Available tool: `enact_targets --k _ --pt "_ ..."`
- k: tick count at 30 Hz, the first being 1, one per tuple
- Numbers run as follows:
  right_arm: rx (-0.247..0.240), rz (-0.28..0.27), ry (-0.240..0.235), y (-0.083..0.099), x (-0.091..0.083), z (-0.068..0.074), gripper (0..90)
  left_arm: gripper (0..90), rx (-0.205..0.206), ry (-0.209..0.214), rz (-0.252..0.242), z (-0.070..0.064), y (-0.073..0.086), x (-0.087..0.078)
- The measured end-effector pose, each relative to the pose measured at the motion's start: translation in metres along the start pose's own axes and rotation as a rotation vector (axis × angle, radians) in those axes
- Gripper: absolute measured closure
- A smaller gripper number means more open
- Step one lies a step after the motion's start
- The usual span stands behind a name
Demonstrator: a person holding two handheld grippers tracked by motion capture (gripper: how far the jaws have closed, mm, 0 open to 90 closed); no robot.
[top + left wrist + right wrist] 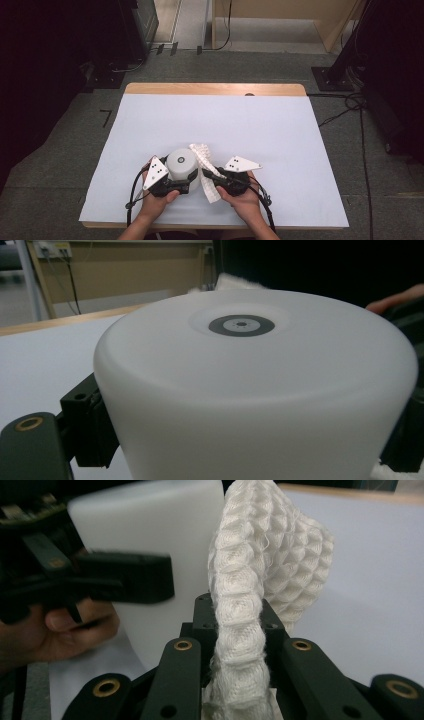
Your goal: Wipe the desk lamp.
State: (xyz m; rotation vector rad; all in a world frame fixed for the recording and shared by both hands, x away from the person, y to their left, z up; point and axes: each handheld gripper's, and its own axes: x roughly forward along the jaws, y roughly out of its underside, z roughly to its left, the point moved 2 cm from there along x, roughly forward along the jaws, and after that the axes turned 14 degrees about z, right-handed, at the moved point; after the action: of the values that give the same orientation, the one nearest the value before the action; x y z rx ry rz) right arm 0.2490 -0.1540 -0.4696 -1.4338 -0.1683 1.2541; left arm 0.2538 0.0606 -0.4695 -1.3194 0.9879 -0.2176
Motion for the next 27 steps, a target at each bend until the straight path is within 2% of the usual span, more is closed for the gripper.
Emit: enact_targets --k 4,7,8,11,14,16,19,21,23,24,27 --pt "-0.052 -0.059 -0.003 -0.004 -0.014 0.003 77.8 8.4 0.010 0.005 -0.006 0.001 -0.002 -0.002" --pt "-0.062 -0.033 -0.021 -0.002 -0.011 0.003 77.8 8.4 -0.005 0.002 -0.011 0.004 -0.003 -0.003" --pt "-0.061 0.012 -0.032 0.003 -0.003 0.004 77.9 8.5 -0.026 0.006 -0.020 0.008 -0.005 -0.006" --pt "-0.066 0.071 -0.051 0.008 0.006 0.006 77.8 8.6 -0.035 0.009 -0.031 0.011 -0.007 -0.008" --pt "-0.061 0.087 -0.043 0.006 0.007 0.005 77.8 8.6 -0.035 0.015 -0.036 0.011 -0.008 -0.009" --pt "-0.051 0.062 -0.038 0.003 0.001 0.003 77.8 8.6 -0.027 0.034 -0.029 0.008 -0.007 -0.006" --pt "-0.032 -0.027 -0.067 -0.005 -0.014 0.002 77.8 8.6 -0.015 0.038 -0.020 0.005 -0.006 -0.004" --pt "-0.046 -0.038 -0.066 -0.007 -0.017 0.004 77.8 8.6 -0.020 0.037 -0.019 0.006 -0.007 -0.003" --pt "-0.049 -0.001 -0.061 -0.003 -0.010 0.004 77.8 8.6 -0.037 0.037 -0.020 0.009 -0.007 -0.003" --pt "-0.049 -0.001 -0.061 -0.003 -0.010 0.004 77.8 8.6 -0.037 0.037 -0.020 0.009 -0.007 -0.003" --pt "-0.016 0.095 -0.060 0.009 0.008 0.000 77.8 8.6 -0.051 0.031 -0.024 0.014 -0.008 -0.003"
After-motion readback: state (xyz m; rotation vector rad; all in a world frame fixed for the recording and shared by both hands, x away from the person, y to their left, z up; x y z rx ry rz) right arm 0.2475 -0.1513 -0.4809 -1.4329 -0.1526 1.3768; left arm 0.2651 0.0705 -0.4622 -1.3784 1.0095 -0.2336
